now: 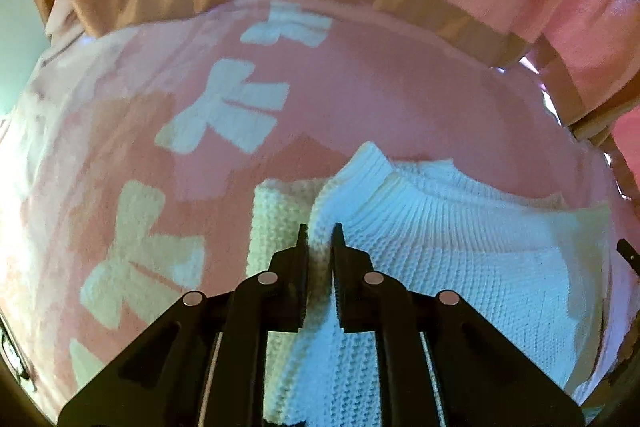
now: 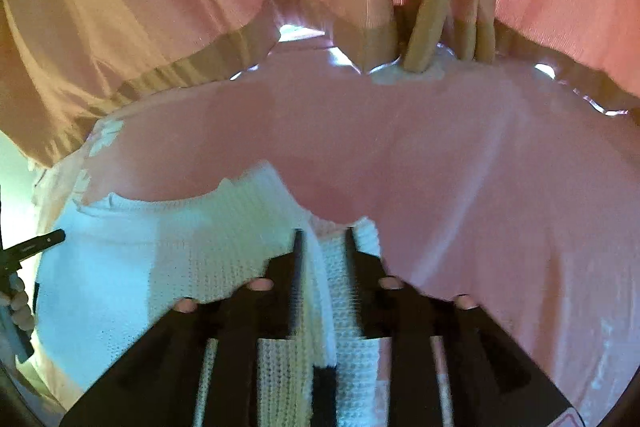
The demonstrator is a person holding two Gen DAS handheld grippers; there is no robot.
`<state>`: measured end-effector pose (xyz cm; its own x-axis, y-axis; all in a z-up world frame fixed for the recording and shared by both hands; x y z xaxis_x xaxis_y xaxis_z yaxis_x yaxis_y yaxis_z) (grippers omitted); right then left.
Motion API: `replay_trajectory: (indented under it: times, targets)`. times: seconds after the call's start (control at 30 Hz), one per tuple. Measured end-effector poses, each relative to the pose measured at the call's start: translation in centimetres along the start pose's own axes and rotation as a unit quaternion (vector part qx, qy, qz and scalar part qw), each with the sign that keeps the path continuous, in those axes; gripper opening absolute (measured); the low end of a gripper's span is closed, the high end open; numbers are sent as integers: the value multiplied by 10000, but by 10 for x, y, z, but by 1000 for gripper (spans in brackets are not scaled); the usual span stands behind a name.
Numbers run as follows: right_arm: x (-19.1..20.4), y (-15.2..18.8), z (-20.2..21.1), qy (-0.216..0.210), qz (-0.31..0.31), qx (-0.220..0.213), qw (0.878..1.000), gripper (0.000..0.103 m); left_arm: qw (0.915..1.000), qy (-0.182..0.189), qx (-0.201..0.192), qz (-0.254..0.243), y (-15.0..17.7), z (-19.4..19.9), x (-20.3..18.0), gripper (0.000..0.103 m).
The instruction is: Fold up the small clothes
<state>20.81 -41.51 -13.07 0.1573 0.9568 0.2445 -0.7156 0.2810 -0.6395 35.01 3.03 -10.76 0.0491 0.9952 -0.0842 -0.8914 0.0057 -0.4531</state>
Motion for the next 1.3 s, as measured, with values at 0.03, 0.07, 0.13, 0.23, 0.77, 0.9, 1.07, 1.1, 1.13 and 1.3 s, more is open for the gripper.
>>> replay_trajectory:
  times: [0.03,0.07,0.13,0.23,0.77,0.9,1.07,1.1,1.13,1.3]
  targets:
    - [0,-4,3,-20,-18,-74,10000,37,10000,23,-35,56,-2,4,0,12]
    - [1,-8,8,-41,-17,-186,9998,37,9998,62,-129,151,-6,11,1,12]
    - [5,-11,10,-234,-2,-183,9996,37,9981,237,-513,261,-17,36,-4,17]
    - [11,-3,-14,-281,25,163,9995,37,9954,356,-890,82,-22,55,-25,47]
    - [-28,16,-49,-14,-250,678,9974,7,9979,-432,-175,-453,4,-22,-18,0]
    - [0,-10,-3,-144,-228,27,9996,18,9990,-192,-222,-332,1,-3,-27,1]
    - [60,21,-10,-763,464,595,9942,6,9979,-406,-184,-476,5,-11,-26,1]
    - [60,40,-29,-584,676,1032,9906,6,9981,-440,-87,-434,8,-17,-22,1]
    - [52,52,-42,-364,787,1298,9877,4,9983,-409,-108,-412,7,-19,-21,1]
    - [38,48,-21,-430,454,1141,9915,20,9984,-332,-153,-425,10,-3,-24,1]
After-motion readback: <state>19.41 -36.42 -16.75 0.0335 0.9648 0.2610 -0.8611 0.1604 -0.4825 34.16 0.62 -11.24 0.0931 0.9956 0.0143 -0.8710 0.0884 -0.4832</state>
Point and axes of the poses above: each gripper's, at about its wrist camera, not at the fingertips, and z roughly against the way its jaws point, x to its left, y to its underside, the point moved 10 cm from there along -z, roughly the way its jaws point, and after that the axes turned 5 degrees about -y, right-handed, at the moved point
